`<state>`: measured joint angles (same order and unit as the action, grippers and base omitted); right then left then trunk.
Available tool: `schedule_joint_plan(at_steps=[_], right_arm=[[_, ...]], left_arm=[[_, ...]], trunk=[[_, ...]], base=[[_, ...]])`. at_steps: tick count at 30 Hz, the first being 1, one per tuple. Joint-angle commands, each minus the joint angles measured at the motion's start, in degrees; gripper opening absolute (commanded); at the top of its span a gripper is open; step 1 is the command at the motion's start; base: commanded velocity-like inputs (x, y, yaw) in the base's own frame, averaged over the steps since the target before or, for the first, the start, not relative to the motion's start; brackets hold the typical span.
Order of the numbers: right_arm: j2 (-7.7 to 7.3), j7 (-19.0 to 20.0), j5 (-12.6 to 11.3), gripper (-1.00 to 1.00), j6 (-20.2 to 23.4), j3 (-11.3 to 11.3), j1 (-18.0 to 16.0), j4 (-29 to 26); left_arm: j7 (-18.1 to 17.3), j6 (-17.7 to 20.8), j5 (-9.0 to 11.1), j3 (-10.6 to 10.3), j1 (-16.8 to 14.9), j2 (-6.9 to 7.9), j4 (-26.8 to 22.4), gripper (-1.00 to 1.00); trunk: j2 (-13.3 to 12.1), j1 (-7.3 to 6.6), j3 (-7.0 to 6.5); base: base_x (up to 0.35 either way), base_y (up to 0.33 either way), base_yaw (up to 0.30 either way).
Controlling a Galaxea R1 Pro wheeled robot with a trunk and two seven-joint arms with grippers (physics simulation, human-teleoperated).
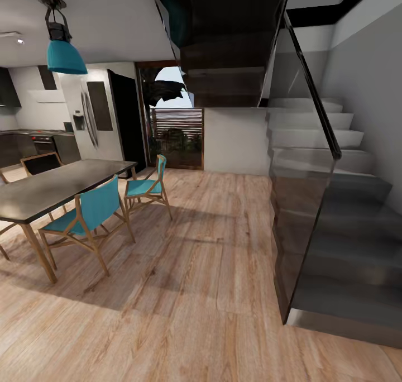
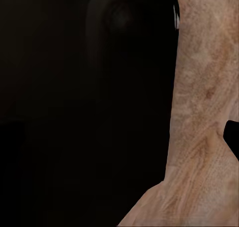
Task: Pick up the poster from the kitchen countertop and hang it on one of the wall nails in the kitchen.
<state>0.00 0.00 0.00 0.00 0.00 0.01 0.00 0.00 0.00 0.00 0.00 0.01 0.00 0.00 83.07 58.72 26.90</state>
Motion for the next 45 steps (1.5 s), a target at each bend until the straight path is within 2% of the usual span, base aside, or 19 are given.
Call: schedule_joint_plan(at_steps=[1,7,17,24,26,29,35,36,40,45], right_arm=[[0.33,0.15,-0.33,1.0,-0.33,0.0,-0.34,0.33],[0.49,0.16,-0.38,1.0,-2.26,-0.03,-1.9,0.23],[0.49,0.16,-0.38,1.0,-5.47,-0.03,-1.9,0.23],[0.49,0.16,-0.38,1.0,-5.6,-0.03,-1.9,0.23],[0.37,0.16,-0.38,1.0,-4.95,-0.05,-1.78,0.05],[-0.57,-0.04,-0.23,1.0,-5.04,-0.12,-2.78,-0.93],[-1.17,-0.14,0.01,1.0,-5.69,-0.13,-4.76,-2.89],[-1.19,-0.16,0.02,1.0,-5.73,-0.1,-6.98,-28.28],[-1.31,-0.25,0.23,1.0,-5.86,-0.05,-6.87,-29.83],[-1.67,-0.26,0.31,1.0,-5.88,0.02,-6.7,-29.85]], left_arm=[[0.0,-0.18,0.09,0.33,0.33,-0.33,-0.33,1.0],[-0.05,-0.25,0.09,0.55,2.11,-2.12,-2.24,1.0],[-0.05,-0.25,0.09,0.55,2.11,-2.12,-4.15,1.0],[-0.05,-0.25,0.09,0.55,2.11,-2.12,-4.15,1.0],[-0.06,-0.31,0.09,0.32,1.79,-1.95,-3.5,1.0],[-0.03,-1.11,-0.17,0.36,1.87,-1.4,-4.48,1.0],[-0.16,-1.61,-0.34,0.6,1.92,0.5,-6.41,1.0],[-0.16,-1.62,-0.34,0.64,1.92,0.56,-42.05,1.0],[-0.13,-1.74,-0.29,0.74,1.92,1.1,-44.74,1.0],[-0.18,-1.75,-0.19,0.78,1.92,1.37,-45.08,1.0]], trunk=[[0.01,0.0,0.03],[0.01,0.0,0.03],[0.01,0.0,0.03],[0.01,0.0,0.03],[0.01,0.0,0.03],[0.01,0.0,0.03],[0.01,0.0,0.03],[0.01,0.0,0.03],[0.01,0.0,0.03],[0.01,0.0,0.03]], base=[[0.0,0.0,0.0],[0.0,0.0,0.0],[0.0,0.0,0.0],[0.0,0.0,0.0],[0.0,0.0,0.0],[0.0,0.0,0.0],[0.0,0.0,0.0],[0.0,0.0,0.0],[0.0,0.0,0.0],[0.0,0.0,0.0]])
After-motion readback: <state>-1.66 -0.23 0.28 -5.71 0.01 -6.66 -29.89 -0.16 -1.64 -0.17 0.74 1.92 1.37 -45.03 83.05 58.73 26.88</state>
